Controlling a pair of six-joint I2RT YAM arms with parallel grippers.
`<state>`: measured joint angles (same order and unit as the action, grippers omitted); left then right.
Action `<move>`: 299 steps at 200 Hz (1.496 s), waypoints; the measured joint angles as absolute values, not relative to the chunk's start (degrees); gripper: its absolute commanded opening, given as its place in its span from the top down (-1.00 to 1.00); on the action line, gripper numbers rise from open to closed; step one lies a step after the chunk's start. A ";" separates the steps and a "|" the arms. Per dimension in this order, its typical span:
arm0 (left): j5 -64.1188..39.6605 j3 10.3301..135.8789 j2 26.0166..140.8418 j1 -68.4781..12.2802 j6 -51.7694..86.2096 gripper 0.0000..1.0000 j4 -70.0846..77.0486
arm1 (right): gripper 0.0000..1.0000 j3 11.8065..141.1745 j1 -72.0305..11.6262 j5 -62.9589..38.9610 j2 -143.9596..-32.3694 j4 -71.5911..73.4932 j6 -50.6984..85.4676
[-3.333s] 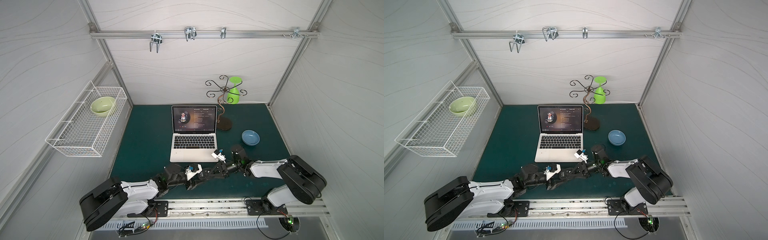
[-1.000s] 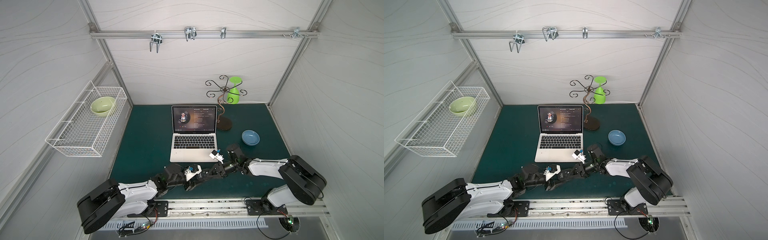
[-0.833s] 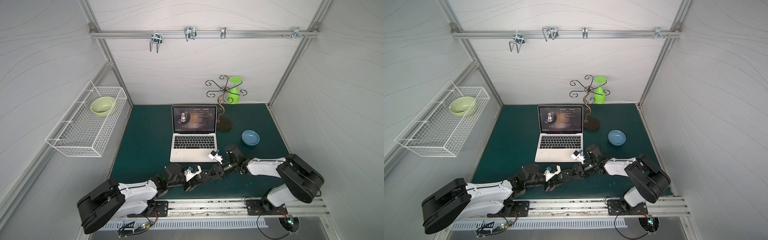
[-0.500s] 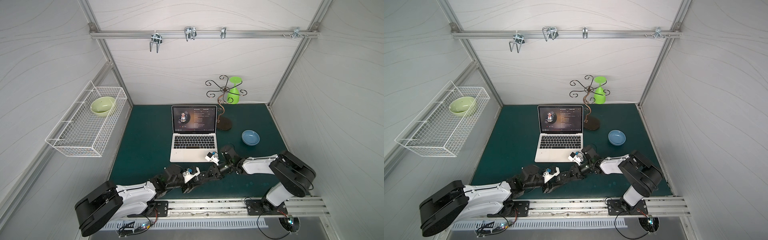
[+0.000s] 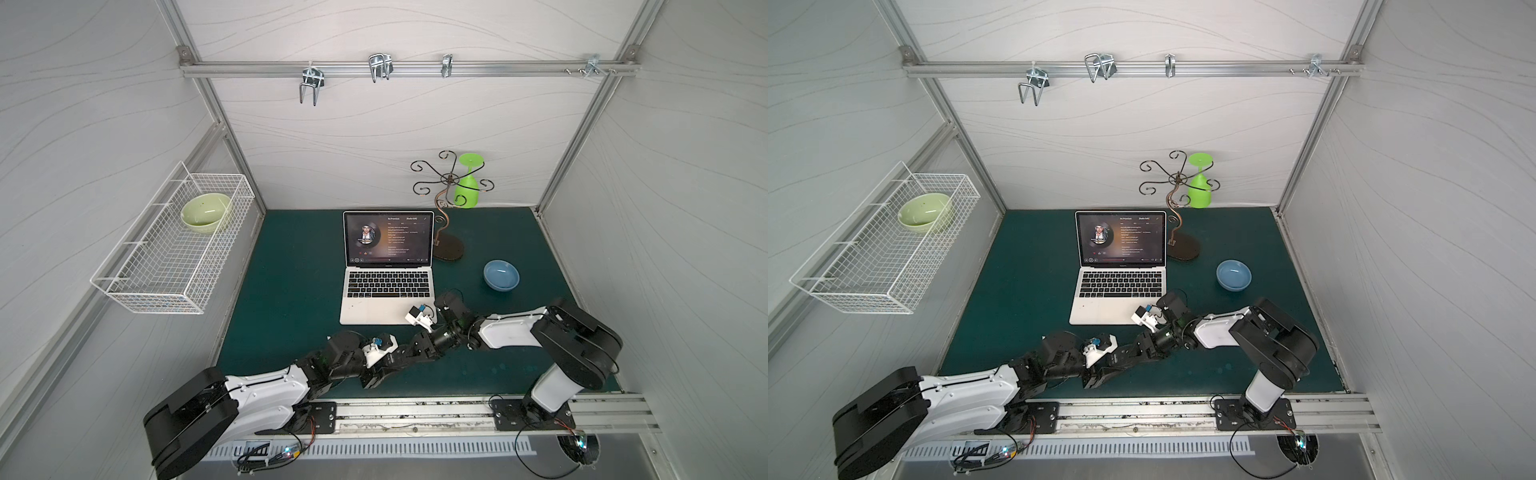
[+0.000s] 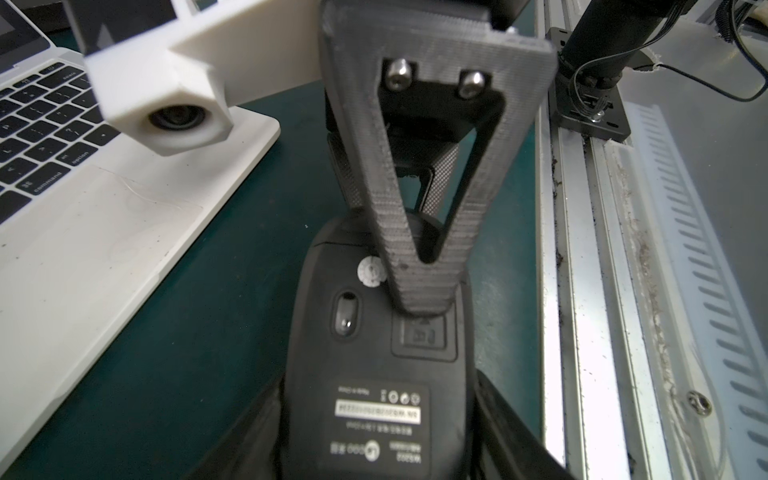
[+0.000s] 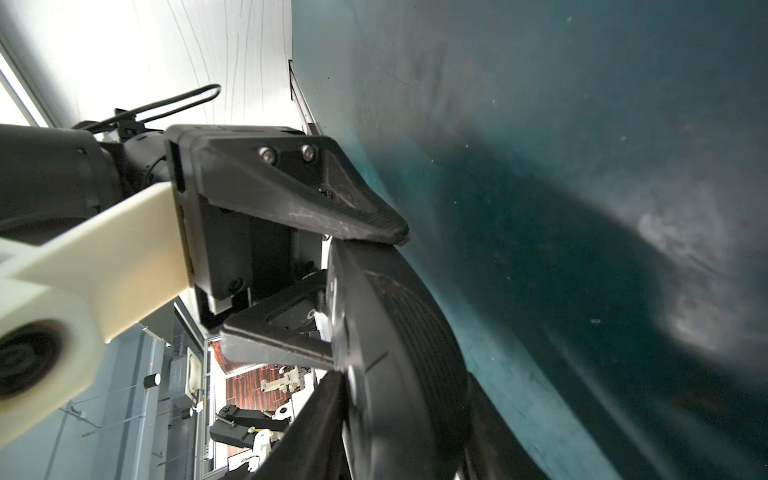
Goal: Remove the wireless mouse receiver from the laptop
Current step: Close the lid on the mouse, then place the mouse at the center of the board.
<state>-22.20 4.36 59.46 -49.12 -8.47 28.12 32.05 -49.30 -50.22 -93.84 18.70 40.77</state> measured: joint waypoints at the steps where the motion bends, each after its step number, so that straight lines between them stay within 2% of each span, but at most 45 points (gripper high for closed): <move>1: -22.22 4.36 59.44 -49.12 -8.47 1.00 28.10 | 0.07 32.10 -49.34 -50.17 -93.86 18.70 40.77; 65: -22.20 4.36 59.07 -49.12 -8.32 1.00 27.53 | 0.14 32.86 -50.13 -49.69 -94.13 19.07 41.71; 77: -22.20 4.36 59.07 -49.12 -8.27 1.00 27.62 | 0.09 32.84 -50.13 -49.74 -94.08 19.27 42.04; 109: -23.31 5.02 58.83 -49.19 -7.77 1.00 31.86 | -0.23 32.62 -50.30 -50.11 -93.38 22.98 43.40; 151: -23.59 5.69 58.24 -49.28 -7.66 1.00 34.98 | -0.26 30.87 -48.80 -51.44 -91.46 28.10 45.74; 197: -23.59 5.76 57.84 -49.28 -7.68 1.00 35.22 | -0.47 27.57 -46.41 -52.53 -87.15 28.93 47.59; 215: -23.59 5.76 57.84 -49.28 -7.68 1.00 35.51 | -0.43 26.37 -45.47 -52.95 -83.61 28.08 47.99; 238: -23.62 5.80 57.89 -49.28 -7.70 1.00 35.51 | -0.26 25.91 -44.86 -53.54 -80.36 27.44 48.07; 285: -24.08 7.57 58.43 -49.28 -7.68 1.00 35.46 | -0.08 25.85 -45.06 -55.02 -81.34 27.99 48.71; 299: -24.14 7.90 58.43 -49.30 -7.70 0.76 35.42 | 0.06 25.85 -45.34 -55.22 -82.19 28.12 49.04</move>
<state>-24.14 7.90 58.43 -49.30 -7.70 35.42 25.85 -45.34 -55.22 -82.19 28.12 49.04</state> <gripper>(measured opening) 0.611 0.524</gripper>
